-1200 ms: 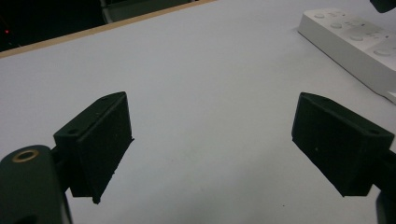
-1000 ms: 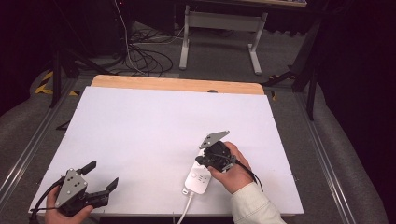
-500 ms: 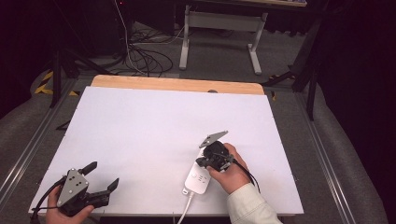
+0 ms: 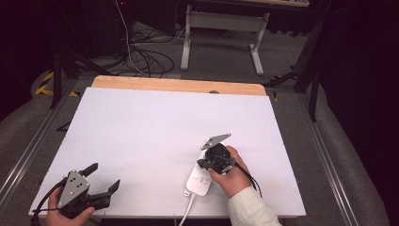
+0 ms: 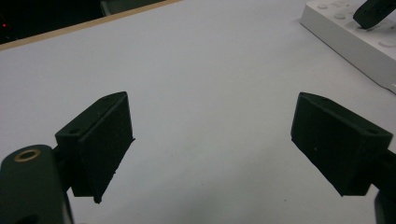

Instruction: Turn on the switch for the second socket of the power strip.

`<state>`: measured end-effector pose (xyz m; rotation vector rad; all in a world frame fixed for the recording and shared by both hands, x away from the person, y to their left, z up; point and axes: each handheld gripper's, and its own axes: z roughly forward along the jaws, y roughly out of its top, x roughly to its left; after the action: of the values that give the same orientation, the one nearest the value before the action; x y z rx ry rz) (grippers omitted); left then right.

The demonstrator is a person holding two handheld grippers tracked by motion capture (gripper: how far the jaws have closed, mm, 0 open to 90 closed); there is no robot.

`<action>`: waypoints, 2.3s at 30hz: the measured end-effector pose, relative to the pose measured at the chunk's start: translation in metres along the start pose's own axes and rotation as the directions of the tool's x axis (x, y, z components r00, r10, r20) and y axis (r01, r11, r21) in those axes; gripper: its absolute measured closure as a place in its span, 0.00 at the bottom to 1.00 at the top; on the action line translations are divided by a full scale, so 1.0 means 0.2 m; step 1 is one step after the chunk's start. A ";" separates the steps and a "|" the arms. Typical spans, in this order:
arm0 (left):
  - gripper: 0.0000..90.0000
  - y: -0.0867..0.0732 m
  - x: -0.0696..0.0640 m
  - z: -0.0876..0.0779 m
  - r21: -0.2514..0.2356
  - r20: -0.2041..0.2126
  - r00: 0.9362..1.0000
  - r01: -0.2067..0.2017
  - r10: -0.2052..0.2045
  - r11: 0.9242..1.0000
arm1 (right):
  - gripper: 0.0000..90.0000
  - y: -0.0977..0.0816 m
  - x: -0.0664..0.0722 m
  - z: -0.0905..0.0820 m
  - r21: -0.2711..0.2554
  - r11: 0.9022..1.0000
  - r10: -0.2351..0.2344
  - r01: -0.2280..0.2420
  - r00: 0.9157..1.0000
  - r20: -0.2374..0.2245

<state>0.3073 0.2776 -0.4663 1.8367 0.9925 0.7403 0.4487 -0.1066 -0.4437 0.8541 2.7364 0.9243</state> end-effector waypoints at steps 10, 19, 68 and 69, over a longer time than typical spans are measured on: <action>0.15 0.00 0.00 0.00 -0.002 -0.002 1.000 -0.002 0.002 1.000 | 1.00 0.00 0.02 0.00 0.006 1.000 -0.012 0.012 1.000 0.021; 0.14 0.00 0.00 0.00 -0.003 -0.002 1.000 -0.003 0.003 1.000 | 1.00 0.00 0.01 0.01 0.006 1.000 -0.009 0.009 1.000 0.013; 0.14 0.00 0.00 0.00 -0.005 -0.003 1.000 0.001 -0.001 1.000 | 1.00 0.02 0.02 0.02 0.036 0.999 -0.014 0.013 1.000 0.017; 0.14 0.00 0.00 0.00 -0.005 -0.003 1.000 0.002 -0.002 1.000 | 1.00 0.02 0.02 0.02 0.026 0.999 -0.030 0.030 0.999 0.012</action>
<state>0.3071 0.2767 -0.4658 1.8305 0.9936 0.7440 0.4480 -0.0993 -0.4438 0.8181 2.7488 0.8774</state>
